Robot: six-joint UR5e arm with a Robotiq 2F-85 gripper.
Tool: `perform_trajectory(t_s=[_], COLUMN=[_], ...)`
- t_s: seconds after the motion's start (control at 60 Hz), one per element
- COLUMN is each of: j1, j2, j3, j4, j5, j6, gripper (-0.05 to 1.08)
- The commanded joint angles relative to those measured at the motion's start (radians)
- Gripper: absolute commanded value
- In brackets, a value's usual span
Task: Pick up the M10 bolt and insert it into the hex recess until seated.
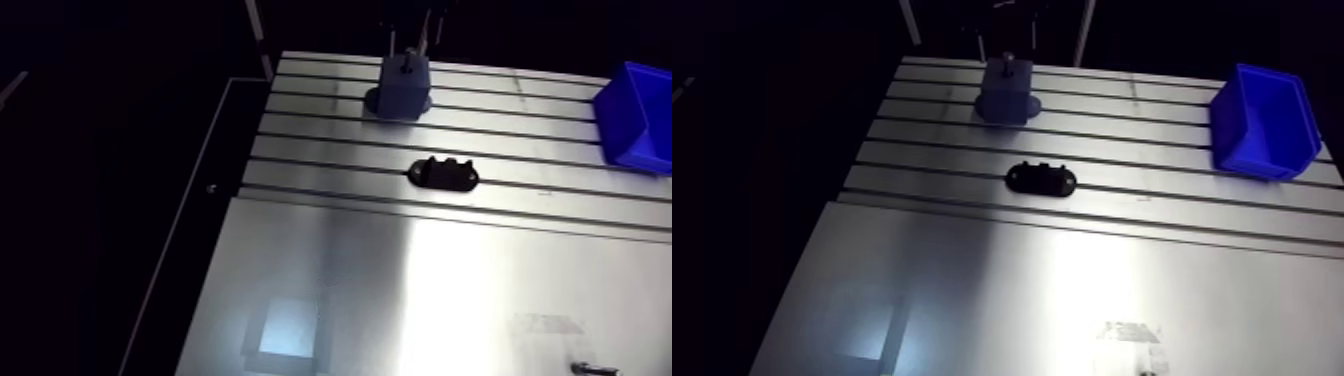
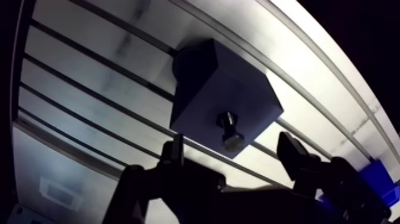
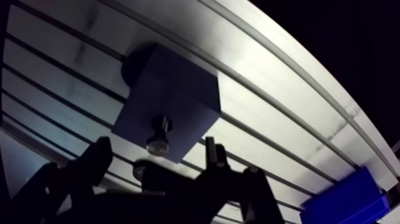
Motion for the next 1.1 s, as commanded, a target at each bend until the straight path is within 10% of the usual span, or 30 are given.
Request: perform_trajectory(t_s=[0.017,0.55,0.717,1.1], j1=[0.0,-0.006,-0.011,-0.025], j2=[-0.006,-0.027,-0.047,-0.054], j3=[-0.005,-0.061,-0.052,-0.044], j4=[-0.021,0.033,0.045,0.042], j5=[0.003,0.022,0.076,0.081], j6=[0.008,0.311,0.388,0.426], gripper=[0.14,0.18,0.42,0.84])
